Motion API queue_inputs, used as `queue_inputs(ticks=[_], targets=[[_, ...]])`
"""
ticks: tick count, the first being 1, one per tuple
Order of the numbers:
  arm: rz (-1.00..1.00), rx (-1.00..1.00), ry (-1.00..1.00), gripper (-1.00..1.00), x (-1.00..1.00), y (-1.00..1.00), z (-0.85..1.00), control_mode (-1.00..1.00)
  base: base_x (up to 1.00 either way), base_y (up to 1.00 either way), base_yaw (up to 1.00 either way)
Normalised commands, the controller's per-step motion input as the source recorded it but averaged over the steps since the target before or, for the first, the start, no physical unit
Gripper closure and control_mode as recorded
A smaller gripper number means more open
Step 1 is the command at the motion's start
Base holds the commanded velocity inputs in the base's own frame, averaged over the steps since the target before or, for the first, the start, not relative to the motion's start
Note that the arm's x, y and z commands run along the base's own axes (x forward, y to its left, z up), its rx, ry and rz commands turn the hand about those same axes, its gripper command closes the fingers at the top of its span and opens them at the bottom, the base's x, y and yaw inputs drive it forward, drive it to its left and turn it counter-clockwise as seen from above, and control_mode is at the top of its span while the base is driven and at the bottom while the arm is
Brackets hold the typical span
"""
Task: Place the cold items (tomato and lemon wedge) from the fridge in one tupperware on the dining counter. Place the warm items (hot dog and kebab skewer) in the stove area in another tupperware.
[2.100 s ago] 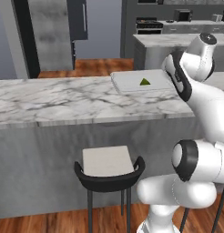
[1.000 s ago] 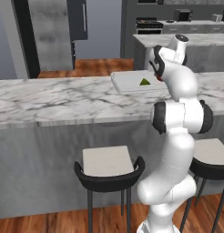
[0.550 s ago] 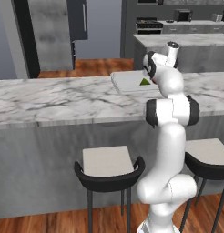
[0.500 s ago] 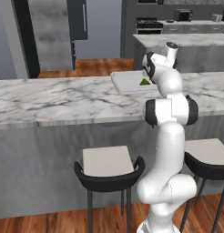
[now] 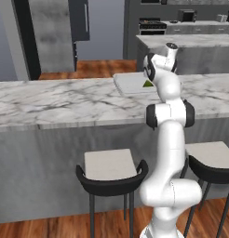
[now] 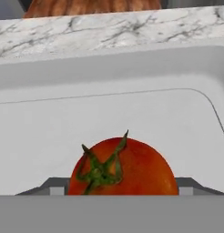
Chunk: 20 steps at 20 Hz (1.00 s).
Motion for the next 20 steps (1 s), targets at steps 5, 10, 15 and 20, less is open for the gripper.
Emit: queue_inputs(ticks=[5,10,15,20], targets=[[-0.06,-0.08,-0.37,-1.00,-0.34,0.02,-0.35,-1.00,0.00,0.00,0.00],[-0.18,-0.13,-0.65,-1.00,-0.73,0.16,-0.85,-1.00,0.00,0.00,0.00],[-0.11,-0.04,-0.74,-1.00,-0.80,0.10,-0.30,-1.00,0.00,0.00,0.00],[0.00,0.04,-0.78,-1.00,-0.98,0.00,0.54,-1.00,0.00,0.00,0.00]])
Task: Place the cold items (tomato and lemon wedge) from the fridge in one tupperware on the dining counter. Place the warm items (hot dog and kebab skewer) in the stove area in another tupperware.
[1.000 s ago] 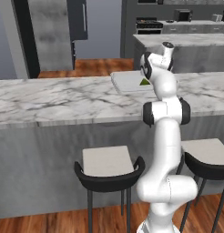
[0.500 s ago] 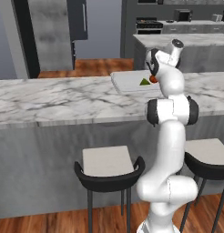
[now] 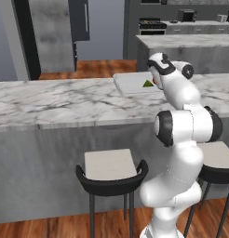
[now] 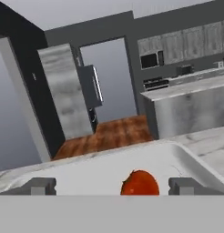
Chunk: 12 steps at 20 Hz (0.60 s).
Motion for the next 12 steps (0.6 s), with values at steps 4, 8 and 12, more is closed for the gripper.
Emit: queue_inputs(ticks=[4,8,12], targets=[[0.00,0.13,-0.24,-1.00,-0.91,0.00,1.00,-1.00,0.00,0.00,0.00],[0.02,0.05,-0.02,-1.00,-1.00,0.00,0.82,-1.00,0.00,0.00,0.00],[0.05,-0.02,-0.05,-1.00,-1.00,0.00,0.74,-1.00,0.00,0.00,0.00]])
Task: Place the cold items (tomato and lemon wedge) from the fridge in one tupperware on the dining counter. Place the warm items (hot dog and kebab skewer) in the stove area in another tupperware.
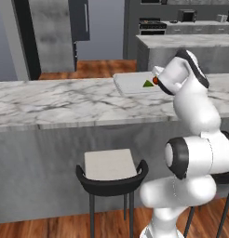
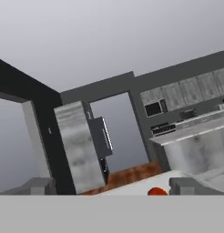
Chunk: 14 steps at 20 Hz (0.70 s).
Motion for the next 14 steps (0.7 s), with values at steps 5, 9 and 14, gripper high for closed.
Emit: queue_inputs(ticks=[5,9,14], targets=[[0.13,-0.54,-0.15,-1.00,-1.00,0.00,0.91,-1.00,0.00,0.00,0.00],[0.13,-0.95,-0.04,-1.00,-1.00,0.00,0.22,-1.00,0.00,0.00,0.00],[0.14,-0.99,-0.02,-1.00,-1.00,0.00,0.01,-1.00,0.00,0.00,0.00]])
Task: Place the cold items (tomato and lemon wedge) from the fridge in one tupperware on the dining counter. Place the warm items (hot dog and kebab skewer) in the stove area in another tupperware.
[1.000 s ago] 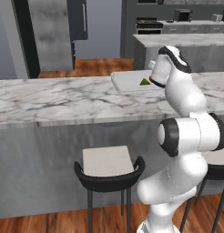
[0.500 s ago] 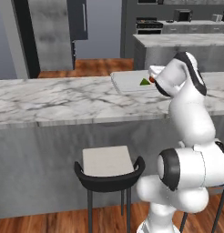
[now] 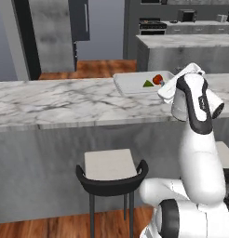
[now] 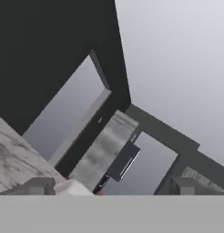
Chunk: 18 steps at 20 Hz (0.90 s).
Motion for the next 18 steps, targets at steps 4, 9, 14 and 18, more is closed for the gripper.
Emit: queue_inputs(ticks=[4,9,14,18], targets=[[0.12,-0.97,0.00,-1.00,-1.00,0.00,0.00,-1.00,0.00,0.00,0.00],[0.07,-1.00,0.03,-1.00,-1.00,0.13,-0.23,-1.00,0.00,0.00,0.00],[0.00,-0.99,0.10,-1.00,-1.00,0.39,-0.87,-1.00,0.00,0.00,0.00],[0.00,-0.86,0.02,-1.00,-0.89,0.39,-1.00,-1.00,0.00,0.00,0.00]])
